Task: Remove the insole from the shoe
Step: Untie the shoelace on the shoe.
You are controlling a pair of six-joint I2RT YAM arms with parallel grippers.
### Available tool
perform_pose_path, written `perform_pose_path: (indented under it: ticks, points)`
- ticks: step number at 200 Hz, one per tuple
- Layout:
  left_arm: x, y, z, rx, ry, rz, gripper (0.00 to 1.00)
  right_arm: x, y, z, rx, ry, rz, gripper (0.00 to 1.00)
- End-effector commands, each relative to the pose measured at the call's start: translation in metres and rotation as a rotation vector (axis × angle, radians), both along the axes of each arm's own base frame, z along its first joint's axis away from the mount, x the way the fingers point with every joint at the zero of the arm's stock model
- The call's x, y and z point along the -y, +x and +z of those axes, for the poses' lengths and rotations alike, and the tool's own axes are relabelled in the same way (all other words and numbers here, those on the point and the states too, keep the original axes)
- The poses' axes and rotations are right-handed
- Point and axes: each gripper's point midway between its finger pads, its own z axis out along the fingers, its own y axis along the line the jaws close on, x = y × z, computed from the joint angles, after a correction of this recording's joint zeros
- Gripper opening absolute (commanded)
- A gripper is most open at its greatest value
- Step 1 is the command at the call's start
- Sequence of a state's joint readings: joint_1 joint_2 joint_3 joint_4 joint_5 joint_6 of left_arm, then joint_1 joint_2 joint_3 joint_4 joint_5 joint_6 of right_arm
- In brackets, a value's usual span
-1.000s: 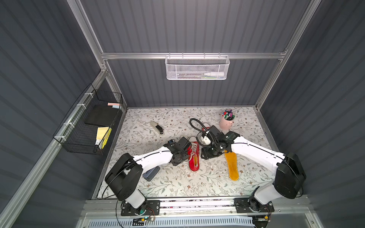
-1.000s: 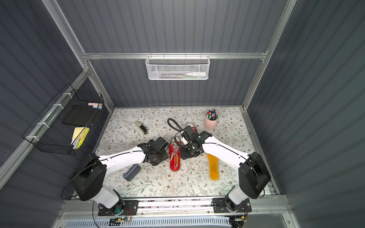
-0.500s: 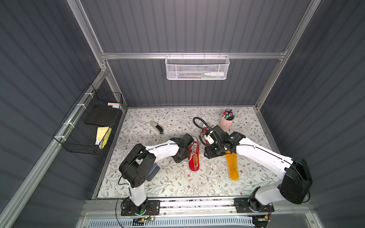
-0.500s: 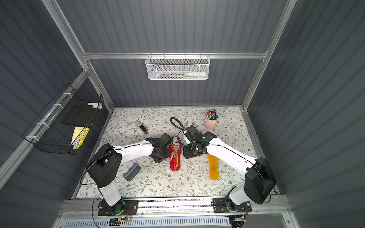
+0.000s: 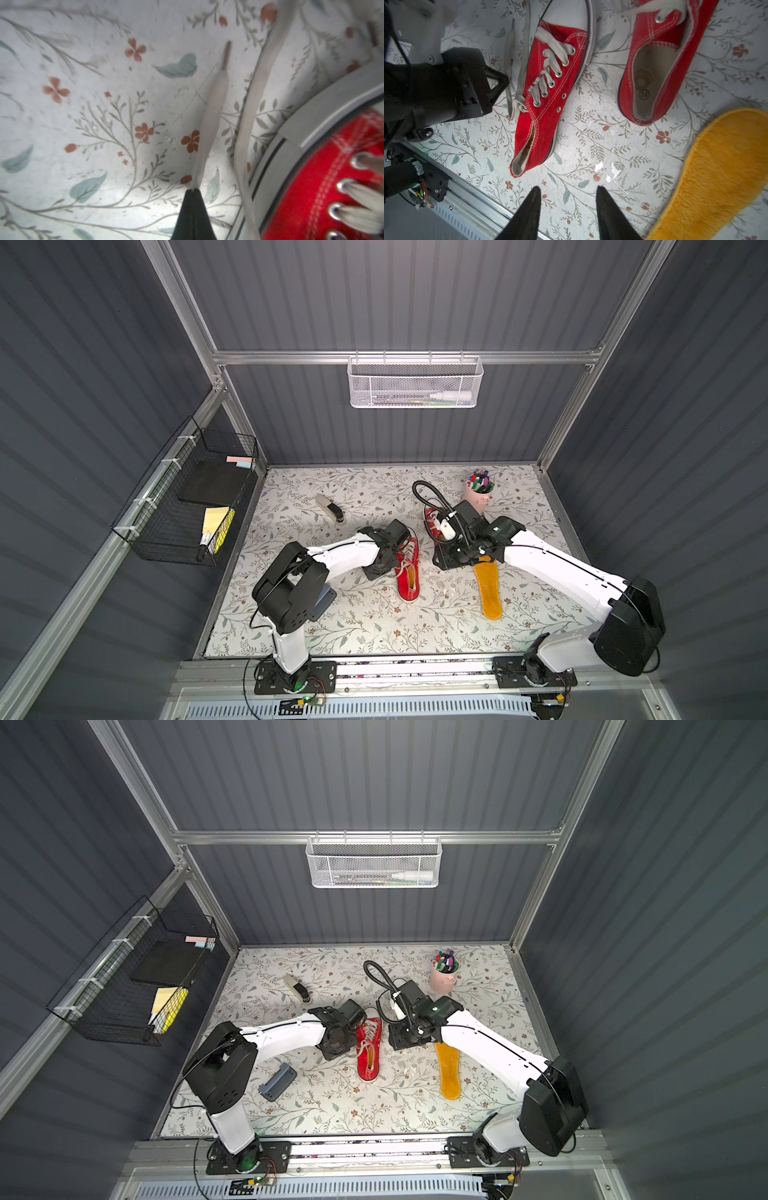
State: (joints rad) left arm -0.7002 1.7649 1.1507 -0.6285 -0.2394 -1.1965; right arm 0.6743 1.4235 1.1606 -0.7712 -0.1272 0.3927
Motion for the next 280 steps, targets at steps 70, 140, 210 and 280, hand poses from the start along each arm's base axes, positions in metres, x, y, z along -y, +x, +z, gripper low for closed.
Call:
perform_pose_path:
  ticks: [70, 140, 210, 280]
  points:
    - [0.087, 0.041, 0.123, 0.369, -0.038, -0.428, 0.00, 0.047, 0.008, 0.044, 0.210, -0.038, -0.141, 0.44]
    - [0.180, 0.052, 0.093, 0.360, -0.216, -0.647, 0.00, 0.092, -0.003, 0.067, 0.390, -0.077, -0.243, 0.45]
    - [0.159, 0.048, 0.139, 0.489, -0.295, -0.572, 0.68, 0.071, -0.012, 0.047, 0.293, -0.008, -0.179, 0.46]
    - [0.039, -0.036, 0.089, 0.241, -0.079, -0.466, 0.58, -0.026, -0.036, -0.003, -0.080, 0.159, 0.077, 0.45]
